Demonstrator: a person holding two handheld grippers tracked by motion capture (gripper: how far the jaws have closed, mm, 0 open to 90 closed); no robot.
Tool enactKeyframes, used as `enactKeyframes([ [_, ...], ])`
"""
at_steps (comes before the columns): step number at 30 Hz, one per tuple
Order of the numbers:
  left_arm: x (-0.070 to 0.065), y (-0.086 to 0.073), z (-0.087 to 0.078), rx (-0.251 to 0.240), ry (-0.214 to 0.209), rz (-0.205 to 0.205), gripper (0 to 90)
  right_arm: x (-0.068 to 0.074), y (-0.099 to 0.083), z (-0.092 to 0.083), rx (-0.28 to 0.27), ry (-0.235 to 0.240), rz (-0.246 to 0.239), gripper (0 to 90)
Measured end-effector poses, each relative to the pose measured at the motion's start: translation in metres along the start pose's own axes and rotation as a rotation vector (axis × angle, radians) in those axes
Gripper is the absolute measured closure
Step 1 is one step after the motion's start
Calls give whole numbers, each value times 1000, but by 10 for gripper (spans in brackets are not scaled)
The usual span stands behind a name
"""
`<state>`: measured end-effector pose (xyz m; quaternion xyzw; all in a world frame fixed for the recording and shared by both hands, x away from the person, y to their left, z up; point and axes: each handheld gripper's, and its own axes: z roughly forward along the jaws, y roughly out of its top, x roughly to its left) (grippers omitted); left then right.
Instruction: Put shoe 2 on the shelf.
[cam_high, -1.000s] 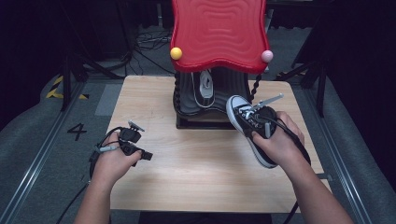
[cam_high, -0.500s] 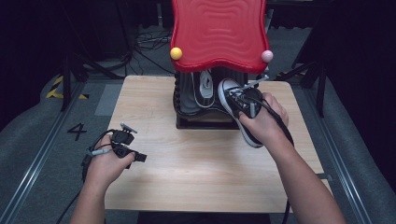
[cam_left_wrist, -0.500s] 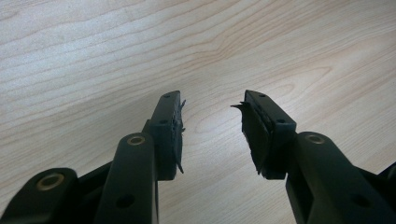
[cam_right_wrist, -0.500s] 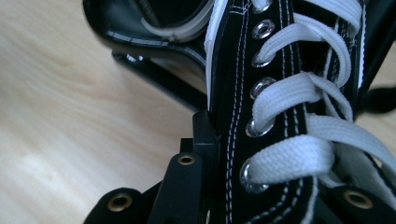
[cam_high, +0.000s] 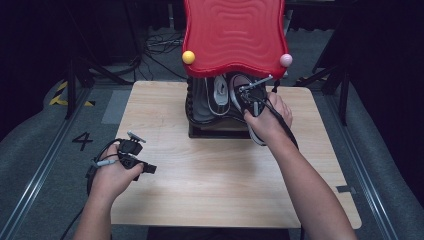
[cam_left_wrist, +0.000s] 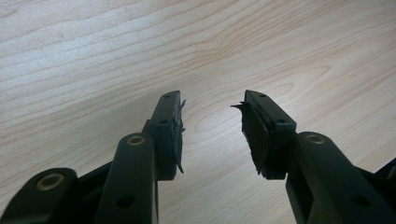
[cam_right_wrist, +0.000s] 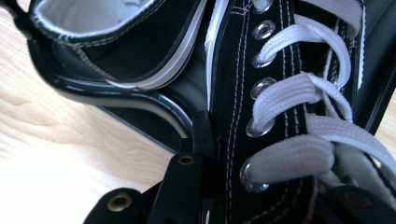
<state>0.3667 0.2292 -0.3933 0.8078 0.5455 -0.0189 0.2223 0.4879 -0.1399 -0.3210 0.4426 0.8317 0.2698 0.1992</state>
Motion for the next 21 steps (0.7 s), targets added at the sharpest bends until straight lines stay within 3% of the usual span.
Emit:
enactKeyframes([
  [5, 1, 0, 0, 3, -4, -3, 582, -3, 1, 5, -45, -3, 9, 859],
  [9, 0, 0, 0, 1, -6, -3, 582, -1, 4, 12, -35, -32, -22, 857],
  [15, -1, 2, 0, 8, -10, 8, 582, -1, 5, 13, -31, -24, -20, 841],
  [17, -2, 3, 0, 1, -15, 9, 582, -1, 4, 12, -27, -15, -29, 801],
  [19, -3, 5, 1, 2, -17, 16, 582, -2, 3, 7, -50, 1, -43, 691],
  [21, -3, 7, 2, 5, -18, 18, 582, -2, 2, 5, -54, 9, -40, 676],
])
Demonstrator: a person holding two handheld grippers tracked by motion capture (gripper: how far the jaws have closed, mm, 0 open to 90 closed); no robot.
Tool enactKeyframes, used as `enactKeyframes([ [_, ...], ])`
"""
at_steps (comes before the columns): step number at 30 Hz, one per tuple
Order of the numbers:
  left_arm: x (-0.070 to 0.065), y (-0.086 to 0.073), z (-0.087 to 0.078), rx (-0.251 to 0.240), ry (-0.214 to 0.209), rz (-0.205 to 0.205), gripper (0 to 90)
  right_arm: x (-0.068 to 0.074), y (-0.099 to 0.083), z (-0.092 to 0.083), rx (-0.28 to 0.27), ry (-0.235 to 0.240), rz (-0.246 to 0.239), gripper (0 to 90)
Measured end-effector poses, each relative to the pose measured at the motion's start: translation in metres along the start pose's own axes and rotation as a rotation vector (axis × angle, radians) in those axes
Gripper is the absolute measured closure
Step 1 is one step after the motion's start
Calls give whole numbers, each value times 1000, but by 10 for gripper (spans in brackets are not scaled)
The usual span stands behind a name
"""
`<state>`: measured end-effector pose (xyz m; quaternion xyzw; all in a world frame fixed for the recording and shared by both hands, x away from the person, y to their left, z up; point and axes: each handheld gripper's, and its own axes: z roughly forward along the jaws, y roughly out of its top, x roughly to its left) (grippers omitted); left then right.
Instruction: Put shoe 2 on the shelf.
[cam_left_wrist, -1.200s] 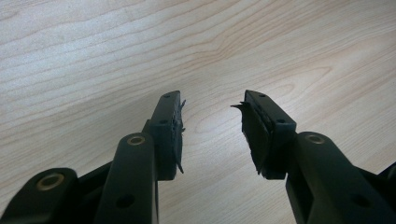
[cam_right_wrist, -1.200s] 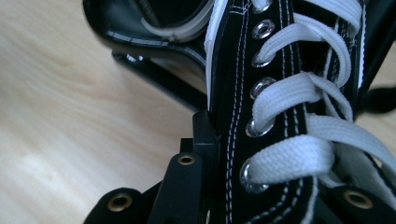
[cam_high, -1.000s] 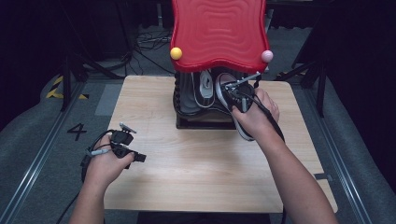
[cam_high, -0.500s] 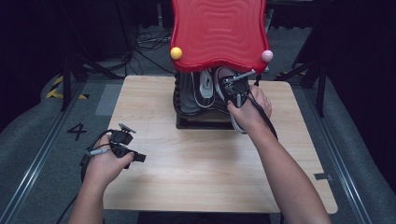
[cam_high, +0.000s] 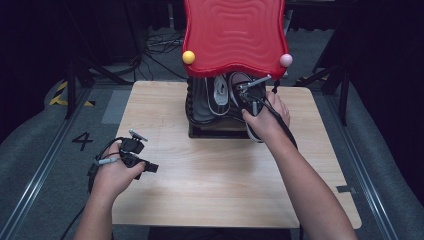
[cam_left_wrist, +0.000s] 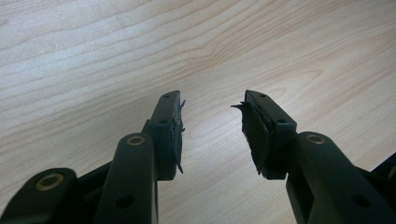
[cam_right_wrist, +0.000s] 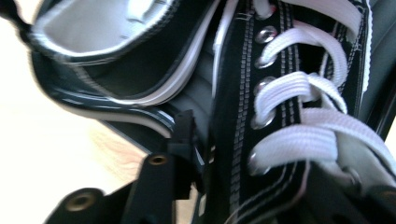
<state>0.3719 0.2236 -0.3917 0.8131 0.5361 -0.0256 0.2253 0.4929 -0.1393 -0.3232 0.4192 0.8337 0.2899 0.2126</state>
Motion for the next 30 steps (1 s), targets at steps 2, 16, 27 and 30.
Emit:
enactKeyframes([
  [2, -1, 3, 2, 3, -3, 5, 582, 0, -3, -6, 1, 11, -1, 639],
  [16, -10, 21, 12, 18, -25, 50, 578, -4, -6, -7, 40, 42, 69, 784],
  [27, -12, 18, 7, 11, -21, 50, 577, -7, -18, -18, 60, 69, 113, 478],
  [30, -13, 18, 7, 11, -20, 49, 576, -7, -22, -22, 73, 67, 110, 473],
])
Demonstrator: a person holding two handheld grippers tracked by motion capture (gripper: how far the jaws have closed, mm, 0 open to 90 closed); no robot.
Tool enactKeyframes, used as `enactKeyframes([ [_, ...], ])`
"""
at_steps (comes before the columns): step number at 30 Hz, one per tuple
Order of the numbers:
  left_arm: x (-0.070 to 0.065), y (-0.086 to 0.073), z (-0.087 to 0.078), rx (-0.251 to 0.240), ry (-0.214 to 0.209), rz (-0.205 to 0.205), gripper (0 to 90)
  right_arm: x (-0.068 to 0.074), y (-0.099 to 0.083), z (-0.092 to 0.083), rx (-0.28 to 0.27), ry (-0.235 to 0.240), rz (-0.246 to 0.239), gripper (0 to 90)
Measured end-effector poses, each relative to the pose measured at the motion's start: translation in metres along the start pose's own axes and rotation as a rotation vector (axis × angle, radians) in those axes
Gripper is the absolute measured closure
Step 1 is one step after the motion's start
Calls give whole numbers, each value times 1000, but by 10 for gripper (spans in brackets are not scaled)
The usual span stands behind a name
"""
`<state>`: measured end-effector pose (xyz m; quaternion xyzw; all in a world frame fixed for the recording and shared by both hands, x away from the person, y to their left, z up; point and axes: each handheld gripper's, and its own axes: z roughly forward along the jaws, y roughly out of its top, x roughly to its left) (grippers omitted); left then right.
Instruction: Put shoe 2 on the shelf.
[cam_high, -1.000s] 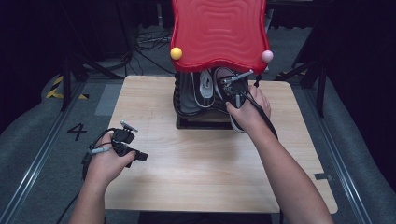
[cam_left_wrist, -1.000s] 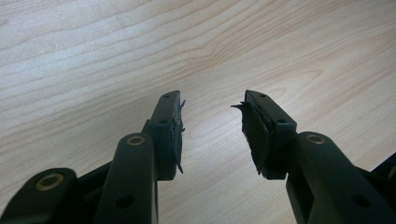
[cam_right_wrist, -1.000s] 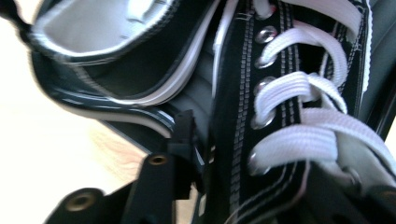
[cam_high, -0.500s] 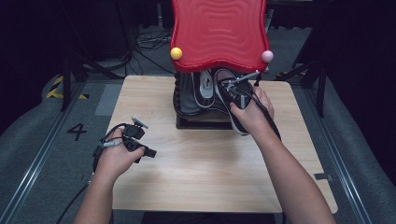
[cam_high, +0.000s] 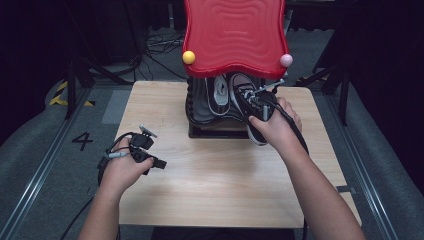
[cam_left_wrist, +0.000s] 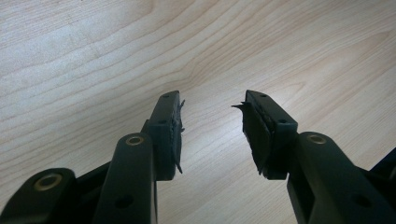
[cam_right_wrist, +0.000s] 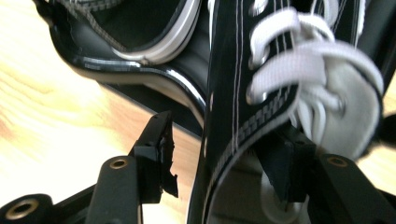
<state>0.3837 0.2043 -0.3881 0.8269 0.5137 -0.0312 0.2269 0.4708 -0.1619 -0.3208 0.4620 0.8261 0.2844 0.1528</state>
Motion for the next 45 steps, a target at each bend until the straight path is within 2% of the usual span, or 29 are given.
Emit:
enactKeyframes([
  [3, 0, 0, 2, 5, 0, -2, 575, -1, -4, -6, 3, 4, 7, 465],
  [7, 0, 1, 3, 12, -2, 1, 574, -2, -11, -20, -34, 10, -4, 464],
  [8, 1, 1, 4, 14, 0, 4, 574, -3, -14, -26, -46, -2, -12, 481],
  [11, 0, 3, 5, 14, -3, 3, 574, -4, -20, -41, -79, 2, -23, 501],
  [12, 0, 3, 5, 14, -3, 3, 574, -4, -20, -41, -79, 2, -23, 501],
  [14, 0, 5, 5, 17, -3, 10, 574, -4, -27, -53, -71, -1, -42, 524],
  [19, -3, 8, 7, 15, -7, 14, 574, -5, -44, -79, -59, -5, -60, 630],
  [21, -4, 8, 8, 18, -7, 14, 574, -7, -51, -89, -49, -7, -60, 710],
  [23, -4, 9, 8, 22, -4, 19, 574, -8, -59, -95, -6, -19, -75, 824],
  [26, -5, 9, 8, 20, -5, 16, 574, -11, -68, -90, 56, 0, -79, 900],
  [29, -4, 7, 7, 17, -3, 10, 574, -14, -79, -77, 107, 3, -79, 900],
  [34, -1, 4, 7, 22, 0, 4, 574, -14, -92, -48, 157, 49, -82, 900],
  [37, -1, 2, 6, 16, -1, -10, 574, -15, -94, -34, 149, 73, -83, 900],
  [40, 1, -1, 5, 18, 4, -10, 574, -16, -90, -25, 134, 77, -82, 900],
  [41, 2, -1, 5, 17, 2, -12, 574, -16, -88, -22, 122, 76, -82, 900],
  [43, 2, -3, 4, 15, 5, -18, 574, -17, -85, -19, 146, 71, -78, 900],
  [45, 3, -4, 4, 14, 4, -23, 572, -16, -85, -19, 138, 71, -89, 900],
])
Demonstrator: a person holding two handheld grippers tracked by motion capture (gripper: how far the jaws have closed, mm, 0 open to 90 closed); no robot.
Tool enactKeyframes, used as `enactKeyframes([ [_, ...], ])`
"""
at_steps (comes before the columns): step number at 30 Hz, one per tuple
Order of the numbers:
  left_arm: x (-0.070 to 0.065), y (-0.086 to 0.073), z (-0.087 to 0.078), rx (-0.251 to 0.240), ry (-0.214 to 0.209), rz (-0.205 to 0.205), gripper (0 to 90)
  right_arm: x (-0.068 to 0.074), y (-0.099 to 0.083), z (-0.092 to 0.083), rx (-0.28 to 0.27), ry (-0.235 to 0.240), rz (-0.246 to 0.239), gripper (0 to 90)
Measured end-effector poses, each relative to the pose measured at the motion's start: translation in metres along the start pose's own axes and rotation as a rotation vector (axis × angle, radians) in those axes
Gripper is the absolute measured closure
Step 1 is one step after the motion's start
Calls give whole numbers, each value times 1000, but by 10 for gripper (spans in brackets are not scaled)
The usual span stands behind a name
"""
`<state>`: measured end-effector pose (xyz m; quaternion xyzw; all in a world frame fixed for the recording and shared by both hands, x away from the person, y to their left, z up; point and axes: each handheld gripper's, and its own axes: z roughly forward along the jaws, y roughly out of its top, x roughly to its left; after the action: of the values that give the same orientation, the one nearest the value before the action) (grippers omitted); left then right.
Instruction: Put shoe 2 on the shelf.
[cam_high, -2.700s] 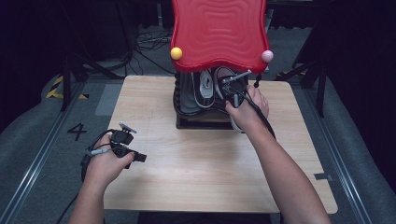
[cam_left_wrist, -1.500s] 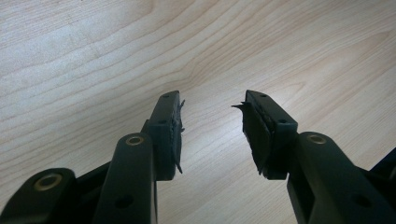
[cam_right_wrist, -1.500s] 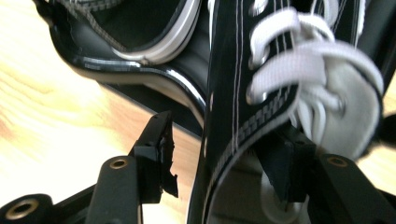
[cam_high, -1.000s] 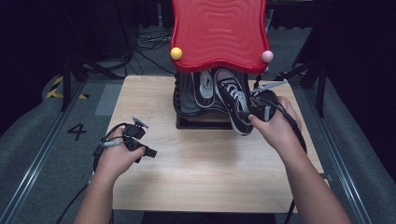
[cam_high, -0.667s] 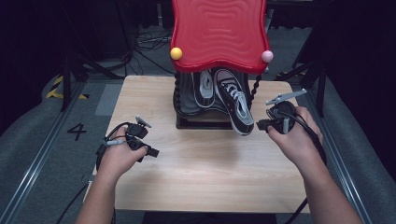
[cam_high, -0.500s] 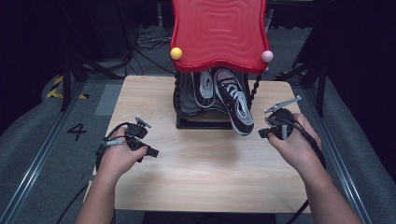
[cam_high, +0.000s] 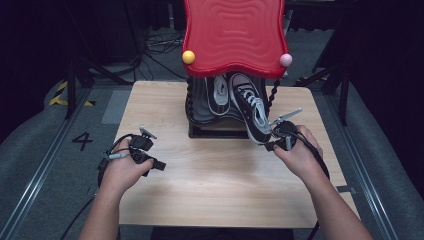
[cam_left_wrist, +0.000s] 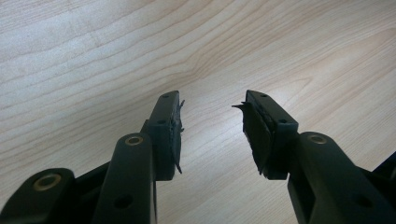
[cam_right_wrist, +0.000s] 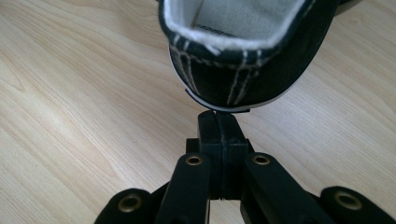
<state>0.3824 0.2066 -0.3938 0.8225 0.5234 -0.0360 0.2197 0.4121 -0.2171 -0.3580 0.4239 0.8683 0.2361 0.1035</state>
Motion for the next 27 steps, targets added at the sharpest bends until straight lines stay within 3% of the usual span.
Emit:
enactKeyframes([
  [2, 0, 0, 0, 3, 1, 0, 572, 1, 0, -1, -18, 3, 2, 900],
  [3, 1, 0, 1, 5, 3, 1, 572, 4, 1, -1, -61, 17, 15, 900],
  [6, -1, -1, 1, 5, 1, 3, 572, 8, 5, 4, -61, 4, 9, 900],
  [10, -1, -1, 0, 5, 1, 1, 572, 11, 11, 9, -79, 23, 29, 900],
  [12, 0, 0, 2, 4, 2, -3, 572, 13, 14, 11, -92, 0, 38, 900],
  [15, -1, 1, 3, 11, 0, 4, 572, 12, 18, 14, -101, 5, 56, 900],
  [18, -2, 3, 4, 15, -1, 10, 572, 17, 22, 17, -104, -9, 45, 900],
  [23, -4, 4, 4, 18, -3, 18, 572, 16, 27, 22, -142, 18, 66, 900],
  [27, -4, 4, 4, 11, -2, 16, 572, 17, 33, 26, -163, 12, 79, 900],
])
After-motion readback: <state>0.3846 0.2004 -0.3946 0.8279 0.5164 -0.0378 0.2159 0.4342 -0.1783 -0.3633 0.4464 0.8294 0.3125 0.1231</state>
